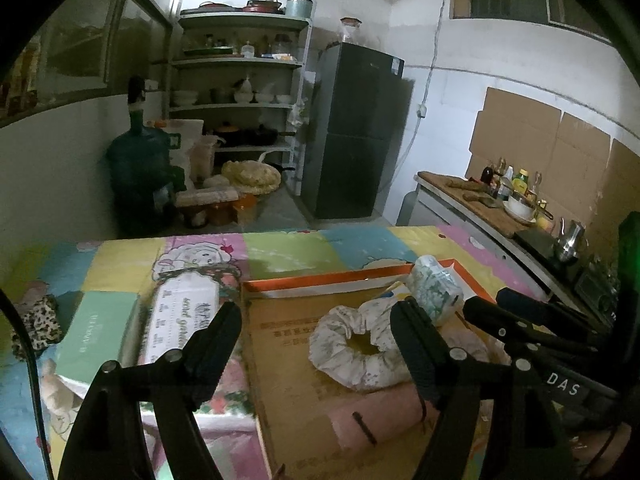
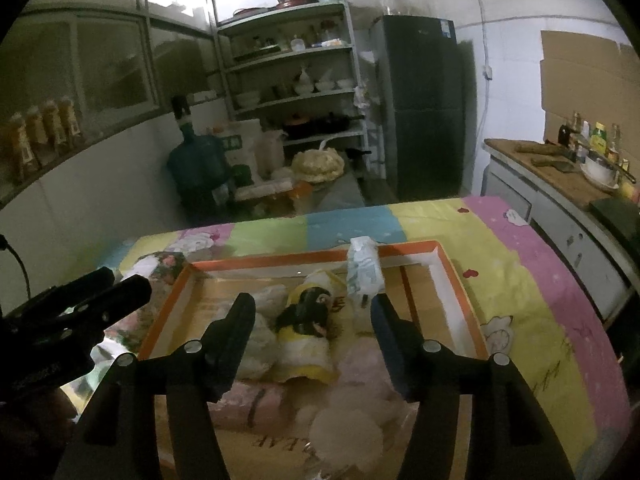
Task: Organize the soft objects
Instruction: 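Withdraw both tools from the box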
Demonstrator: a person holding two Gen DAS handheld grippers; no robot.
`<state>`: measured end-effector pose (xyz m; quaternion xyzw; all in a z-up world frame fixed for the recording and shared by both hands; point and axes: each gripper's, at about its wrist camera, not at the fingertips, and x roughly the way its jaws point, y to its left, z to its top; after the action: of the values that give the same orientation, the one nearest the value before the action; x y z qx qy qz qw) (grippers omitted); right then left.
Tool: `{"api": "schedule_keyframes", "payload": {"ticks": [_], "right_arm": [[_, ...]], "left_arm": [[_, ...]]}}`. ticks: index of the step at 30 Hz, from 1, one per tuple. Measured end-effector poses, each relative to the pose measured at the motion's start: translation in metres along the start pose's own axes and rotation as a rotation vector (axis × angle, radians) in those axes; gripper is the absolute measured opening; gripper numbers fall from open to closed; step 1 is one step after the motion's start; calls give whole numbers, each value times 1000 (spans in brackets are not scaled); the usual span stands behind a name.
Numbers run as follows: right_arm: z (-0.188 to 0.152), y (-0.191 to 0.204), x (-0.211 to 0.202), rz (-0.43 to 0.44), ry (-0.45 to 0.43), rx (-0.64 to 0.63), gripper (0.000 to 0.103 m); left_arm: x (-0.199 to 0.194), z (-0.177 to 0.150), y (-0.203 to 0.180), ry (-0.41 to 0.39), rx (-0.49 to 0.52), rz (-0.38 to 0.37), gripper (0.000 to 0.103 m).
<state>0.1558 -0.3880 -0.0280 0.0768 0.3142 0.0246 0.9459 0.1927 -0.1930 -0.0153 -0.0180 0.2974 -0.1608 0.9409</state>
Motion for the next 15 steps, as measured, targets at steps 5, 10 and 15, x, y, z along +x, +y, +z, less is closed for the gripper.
{"api": "schedule_keyframes", "payload": {"ticks": [5,10,15], "right_arm": [[-2,9,-10,1,-14,6,68],[-3,17,-19,10,-26,17,71],[-4,29,-29,19,-36,16,71]], "left_arm": [[-14,-1,9,-17,-5,7,76],[-28,-3,17,-35,-13,14,77],[-40,-5,26,-48,-23,19,77]]}}
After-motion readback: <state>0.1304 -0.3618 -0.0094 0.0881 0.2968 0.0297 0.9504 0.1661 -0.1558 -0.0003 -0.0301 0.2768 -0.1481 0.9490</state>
